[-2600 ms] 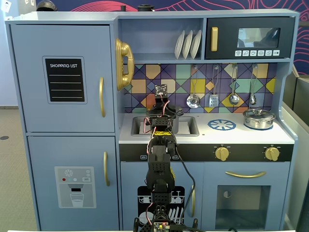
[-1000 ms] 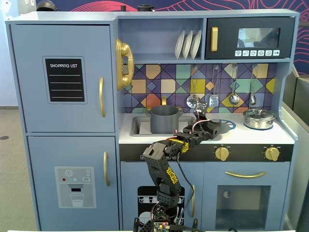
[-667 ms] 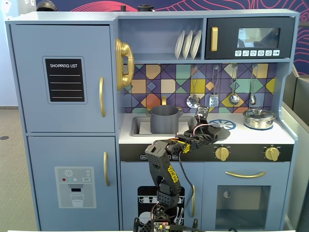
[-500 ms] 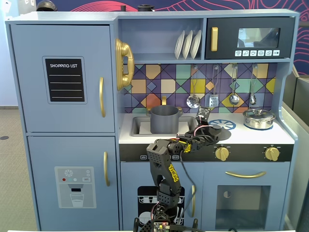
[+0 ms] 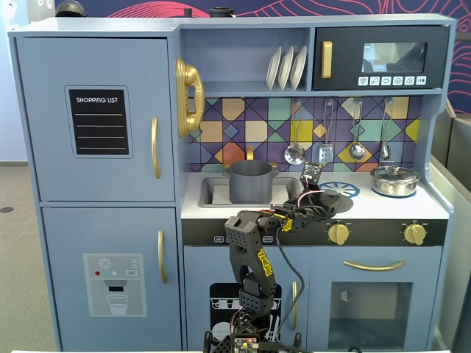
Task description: Take off the lid from the gray recipient and place it on the counter
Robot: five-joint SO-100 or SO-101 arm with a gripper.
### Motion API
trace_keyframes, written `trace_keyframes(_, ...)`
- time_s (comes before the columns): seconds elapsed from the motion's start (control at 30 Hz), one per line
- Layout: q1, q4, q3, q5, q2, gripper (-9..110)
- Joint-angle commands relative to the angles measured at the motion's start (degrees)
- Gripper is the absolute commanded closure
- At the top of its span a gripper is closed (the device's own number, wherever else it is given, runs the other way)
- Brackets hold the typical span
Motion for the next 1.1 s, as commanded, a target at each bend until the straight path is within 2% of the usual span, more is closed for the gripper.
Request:
trace_keyframes(0.0, 1.32, -0.70, 0.18, -0.97, 2.64, 76)
trace_keyframes(0.33, 3.25, -0.70, 0.26, -0.62, 5.62, 76)
trace_keyframes(0.67, -0.88, -0.18, 2.46, 0.26, 16.00, 79)
trace_keyframes(0.8, -2.20, 10.28, 8.09, 0.88, 29.36, 83)
trace_keyframes(0.93, -5.27, 29.44, 12.04, 2.46, 46.05, 89)
trace_keyframes(1.07, -8.53, 49.31, 8.17, 2.46, 55.20, 100)
